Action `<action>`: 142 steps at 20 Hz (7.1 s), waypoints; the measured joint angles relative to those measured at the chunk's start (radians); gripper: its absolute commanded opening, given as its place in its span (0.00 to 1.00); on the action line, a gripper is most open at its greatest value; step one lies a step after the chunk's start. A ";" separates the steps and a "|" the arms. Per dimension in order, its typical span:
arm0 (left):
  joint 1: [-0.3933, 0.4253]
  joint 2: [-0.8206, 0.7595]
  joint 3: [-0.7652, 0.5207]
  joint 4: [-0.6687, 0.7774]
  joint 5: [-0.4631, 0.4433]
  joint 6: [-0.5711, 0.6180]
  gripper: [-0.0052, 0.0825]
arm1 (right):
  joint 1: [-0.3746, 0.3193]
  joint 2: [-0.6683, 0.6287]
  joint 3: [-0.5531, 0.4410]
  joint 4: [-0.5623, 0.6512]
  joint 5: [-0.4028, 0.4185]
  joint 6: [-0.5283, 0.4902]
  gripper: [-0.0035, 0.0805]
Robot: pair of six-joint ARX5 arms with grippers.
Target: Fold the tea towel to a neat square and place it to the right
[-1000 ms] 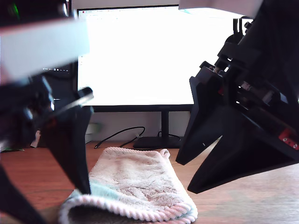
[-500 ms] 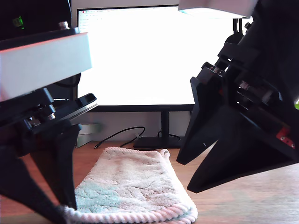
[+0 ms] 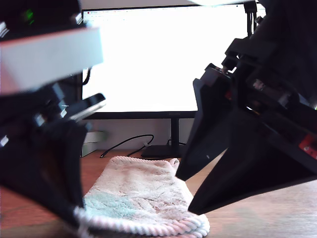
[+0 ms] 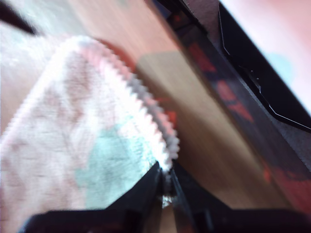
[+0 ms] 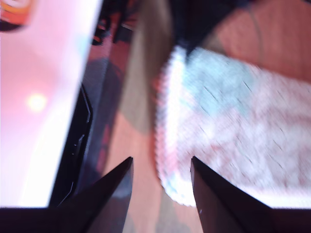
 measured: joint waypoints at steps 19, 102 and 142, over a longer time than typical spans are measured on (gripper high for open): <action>0.002 0.000 0.217 -0.183 0.019 -0.075 0.03 | -0.010 0.139 0.000 0.153 0.069 0.170 0.46; 0.351 0.146 0.325 -0.193 0.104 -0.546 0.03 | -0.290 0.520 0.566 -0.280 0.066 0.418 0.03; 0.414 0.048 0.344 -0.167 0.187 -0.827 0.04 | -0.327 0.528 0.703 -0.401 0.097 0.666 0.03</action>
